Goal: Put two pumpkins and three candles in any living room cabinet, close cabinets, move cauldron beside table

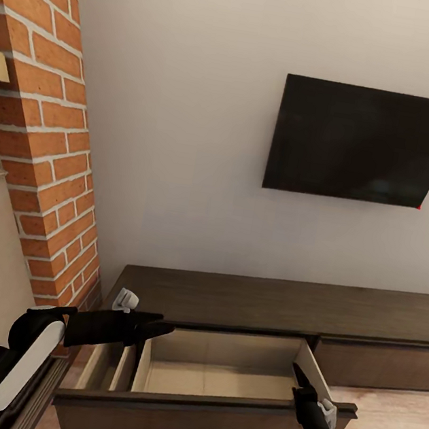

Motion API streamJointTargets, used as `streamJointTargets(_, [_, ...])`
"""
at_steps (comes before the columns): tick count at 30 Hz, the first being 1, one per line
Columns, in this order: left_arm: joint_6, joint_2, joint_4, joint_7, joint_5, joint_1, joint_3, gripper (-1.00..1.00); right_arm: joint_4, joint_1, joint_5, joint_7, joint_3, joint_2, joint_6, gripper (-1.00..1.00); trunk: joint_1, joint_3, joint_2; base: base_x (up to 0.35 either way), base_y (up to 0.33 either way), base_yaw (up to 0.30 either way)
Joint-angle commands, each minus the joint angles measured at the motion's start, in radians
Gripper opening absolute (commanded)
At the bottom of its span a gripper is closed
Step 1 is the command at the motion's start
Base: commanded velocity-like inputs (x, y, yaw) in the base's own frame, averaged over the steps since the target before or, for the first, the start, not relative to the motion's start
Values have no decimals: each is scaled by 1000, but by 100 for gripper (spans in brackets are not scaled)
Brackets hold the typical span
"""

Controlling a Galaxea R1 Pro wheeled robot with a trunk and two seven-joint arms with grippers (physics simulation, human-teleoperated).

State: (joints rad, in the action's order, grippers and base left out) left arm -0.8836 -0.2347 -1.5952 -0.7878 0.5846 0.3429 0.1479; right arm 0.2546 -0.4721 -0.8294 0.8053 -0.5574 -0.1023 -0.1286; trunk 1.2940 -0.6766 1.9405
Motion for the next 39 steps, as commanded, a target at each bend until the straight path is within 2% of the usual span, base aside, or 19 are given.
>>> streamJointTargets(1, [-5,-1,0,0,3,1,1,100,25,0,-10,-4,25,2,-12,100,-4,2,-7,0,0,0])
streamJointTargets(5, [-5,-1,0,-1,3,1,1,100,69,0,-10,-13,72,4,-14,100,-19,15,-35,0,0,0])
streamJointTargets(8, [-5,-1,0,2,3,1,3,100,91,1,-9,-12,87,4,-28,100,-31,24,-56,0,0,0])
streamJointTargets(11, [-5,0,0,4,2,1,5,100,147,11,-8,-11,120,2,-76,100,-42,34,-77,0,0,0])
streamJointTargets(13, [-5,0,0,5,2,1,5,100,193,23,-7,-13,158,0,-113,100,-50,40,-91,0,0,0])
streamJointTargets(14, [-5,0,0,6,2,1,6,100,244,34,-7,-19,203,-1,-153,100,-54,43,-98,0,0,0])
streamJointTargets(16, [-5,0,0,6,2,1,6,100,294,42,-5,-43,245,-2,-187,100,-62,49,-112,0,0,0])
streamJointTargets(17, [-4,0,0,8,2,1,7,100,342,48,-2,-86,273,-3,-212,100,-65,52,-119,0,0,0])
streamJointTargets(19, [-4,0,0,11,1,1,7,100,388,51,6,-137,292,-4,-228,100,-73,59,-133,0,0,0])
streamJointTargets(20, [-4,0,0,17,1,1,7,100,435,55,17,-182,305,-6,-238,100,-77,62,-140,0,0,0])
streamJointTargets(24, [-5,0,0,36,1,1,7,100,527,83,69,-244,320,-11,-248,100,-92,74,-168,0,0,0])
streamJointTargets(25, [-5,0,0,46,1,2,7,100,568,97,114,-266,324,-13,-250,100,-96,77,-175,0,0,0])
streamJointTargets(27, [-5,0,0,55,1,2,8,100,610,108,165,-280,325,-14,-252,100,-104,84,-189,0,0,0])
streamJointTargets(28, [-5,0,0,65,1,2,9,100,650,121,217,-290,324,-15,-254,100,-108,87,-196,0,0,0])
streamJointTargets(32, [-4,0,1,96,1,2,13,100,712,143,316,-309,322,-14,-256,100,-119,96,-217,0,0,0])
streamJointTargets(36, [-5,0,1,119,1,2,12,100,735,150,354,-359,314,-15,-256,100,-119,96,-217,9,0,0])
streamJointTargets(39, [-4,0,1,124,1,2,9,100,740,152,364,-390,310,-14,-255,100,-119,96,-217,39,0,0])
